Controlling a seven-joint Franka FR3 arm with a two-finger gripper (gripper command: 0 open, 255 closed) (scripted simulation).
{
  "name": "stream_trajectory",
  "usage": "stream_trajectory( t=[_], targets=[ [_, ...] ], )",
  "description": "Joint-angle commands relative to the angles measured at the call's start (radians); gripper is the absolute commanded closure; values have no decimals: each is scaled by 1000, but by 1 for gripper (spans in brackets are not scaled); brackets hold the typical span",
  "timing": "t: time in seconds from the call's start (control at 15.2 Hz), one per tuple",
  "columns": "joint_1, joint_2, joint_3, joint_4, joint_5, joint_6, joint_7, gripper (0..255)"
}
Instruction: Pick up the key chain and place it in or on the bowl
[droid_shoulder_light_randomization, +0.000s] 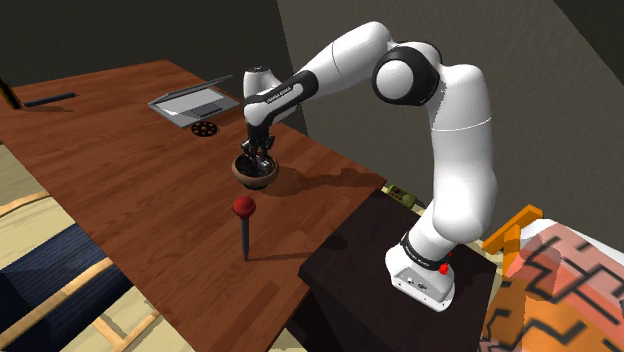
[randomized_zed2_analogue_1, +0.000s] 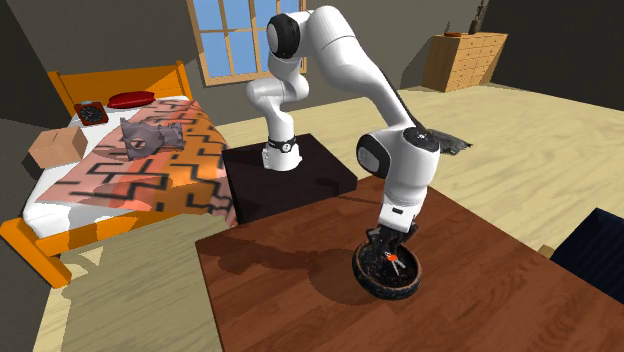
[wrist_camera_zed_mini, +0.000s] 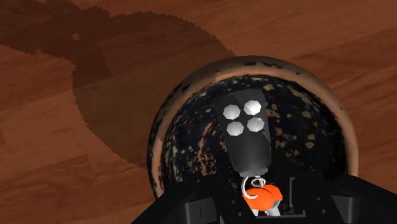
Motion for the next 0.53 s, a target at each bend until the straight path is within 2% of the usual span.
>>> stream_trajectory(
  t=[0.0,0.46],
  targets=[
    [1,21,-1,3,-1,18,1,255],
    [2,43,-2,4,-3,39,2,255]
  ],
)
